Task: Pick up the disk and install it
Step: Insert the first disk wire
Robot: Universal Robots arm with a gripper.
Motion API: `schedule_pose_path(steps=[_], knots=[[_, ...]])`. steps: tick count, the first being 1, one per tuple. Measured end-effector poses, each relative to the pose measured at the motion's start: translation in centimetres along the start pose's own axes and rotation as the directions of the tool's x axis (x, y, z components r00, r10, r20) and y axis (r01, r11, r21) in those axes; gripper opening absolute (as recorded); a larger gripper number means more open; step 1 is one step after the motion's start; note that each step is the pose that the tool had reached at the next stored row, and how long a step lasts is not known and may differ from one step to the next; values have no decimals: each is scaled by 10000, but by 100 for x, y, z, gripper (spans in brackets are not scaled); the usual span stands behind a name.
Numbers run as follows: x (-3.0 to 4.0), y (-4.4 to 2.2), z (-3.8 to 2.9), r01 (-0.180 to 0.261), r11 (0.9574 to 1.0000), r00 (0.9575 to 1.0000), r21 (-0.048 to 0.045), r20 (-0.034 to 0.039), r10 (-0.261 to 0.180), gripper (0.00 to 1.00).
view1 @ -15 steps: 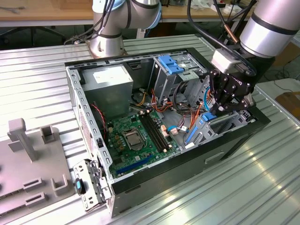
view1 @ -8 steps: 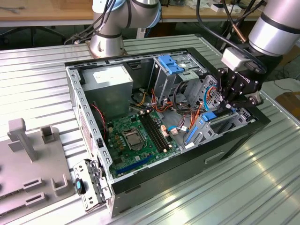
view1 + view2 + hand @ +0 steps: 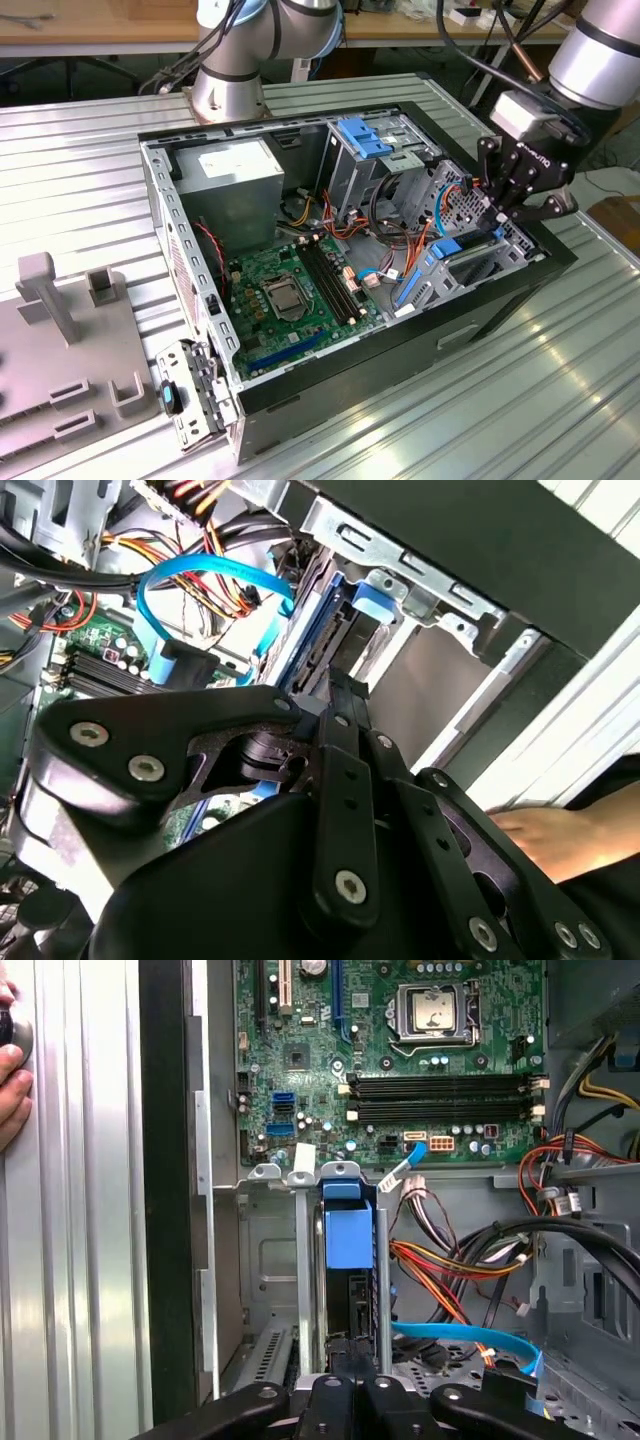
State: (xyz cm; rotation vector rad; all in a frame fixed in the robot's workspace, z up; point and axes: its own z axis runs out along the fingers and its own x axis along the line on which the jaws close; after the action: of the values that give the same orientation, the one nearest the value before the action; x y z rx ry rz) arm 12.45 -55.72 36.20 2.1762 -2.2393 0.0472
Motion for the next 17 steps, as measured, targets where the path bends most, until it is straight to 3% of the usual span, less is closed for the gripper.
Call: schedule_pose_path(steps=[4, 11, 14, 15, 17], knots=[[1, -80, -102, 1, 10000, 10000, 0, 1, -1, 11], [-11, -183, -155, 65, 10000, 10000, 2, 1, -65, 11], [-11, -187, -155, 552, 9985, 9985, 19, 3, -552, 11], [-12, -187, -155, 961, 9954, 9954, 33, 6, -962, 11], [-40, -186, -155, 1184, 9930, 9930, 40, -19, -1183, 11]])
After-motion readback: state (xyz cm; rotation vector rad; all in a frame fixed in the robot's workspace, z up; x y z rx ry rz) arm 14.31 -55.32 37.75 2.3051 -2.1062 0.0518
